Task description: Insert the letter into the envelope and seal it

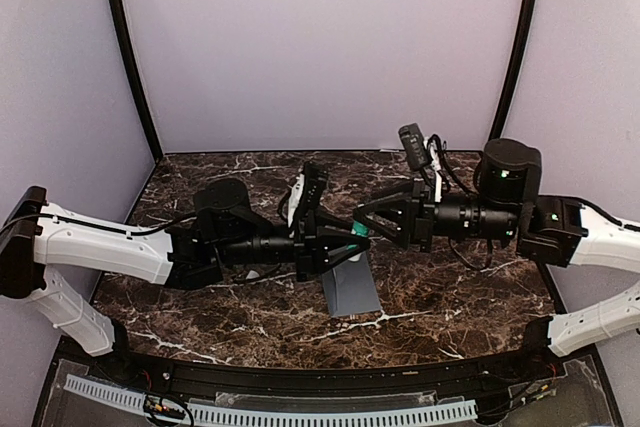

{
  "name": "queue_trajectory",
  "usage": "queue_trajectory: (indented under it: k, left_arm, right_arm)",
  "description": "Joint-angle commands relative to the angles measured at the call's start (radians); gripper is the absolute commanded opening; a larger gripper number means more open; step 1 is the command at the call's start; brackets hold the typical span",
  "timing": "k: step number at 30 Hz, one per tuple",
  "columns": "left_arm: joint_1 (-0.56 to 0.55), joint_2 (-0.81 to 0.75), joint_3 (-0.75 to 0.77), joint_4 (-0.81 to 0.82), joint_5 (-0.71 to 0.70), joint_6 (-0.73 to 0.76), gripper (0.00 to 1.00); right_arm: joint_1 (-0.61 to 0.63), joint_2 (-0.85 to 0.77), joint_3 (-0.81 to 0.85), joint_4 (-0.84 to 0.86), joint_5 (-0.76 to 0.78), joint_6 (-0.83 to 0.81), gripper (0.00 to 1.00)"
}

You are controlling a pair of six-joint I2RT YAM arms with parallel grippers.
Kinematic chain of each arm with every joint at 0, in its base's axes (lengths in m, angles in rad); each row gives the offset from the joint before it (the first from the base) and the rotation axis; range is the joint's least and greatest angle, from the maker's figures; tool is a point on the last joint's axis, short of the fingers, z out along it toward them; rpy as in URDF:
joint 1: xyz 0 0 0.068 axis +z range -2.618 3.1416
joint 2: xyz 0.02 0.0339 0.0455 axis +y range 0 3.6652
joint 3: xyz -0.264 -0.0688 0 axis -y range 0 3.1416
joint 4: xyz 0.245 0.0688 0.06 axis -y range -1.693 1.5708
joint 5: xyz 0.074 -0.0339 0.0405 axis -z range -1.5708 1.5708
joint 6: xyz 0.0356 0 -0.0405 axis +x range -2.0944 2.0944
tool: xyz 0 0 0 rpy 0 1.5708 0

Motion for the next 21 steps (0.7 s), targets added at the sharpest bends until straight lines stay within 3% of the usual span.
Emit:
queue_trajectory:
  k: [1,12,18,21]
  left_arm:
    - [0.0,-0.006,-0.007,0.033,-0.004,0.0,0.0]
    - [0.0,-0.011,-0.009,0.033,0.005,0.002,0.0]
    - [0.0,-0.022,-0.016,0.033,0.033,0.002,0.0]
    - [0.0,-0.033,-0.021,0.032,0.065,0.001,0.0]
  right_arm:
    - [0.009,0.011,0.034,0.046,0.016,-0.005,0.39]
    - [0.01,0.019,0.026,0.035,0.001,-0.002,0.24]
    - [0.01,0.009,0.014,0.033,-0.028,-0.02,0.02]
    - [0.009,0.006,0.009,0.03,-0.104,-0.048,0.0]
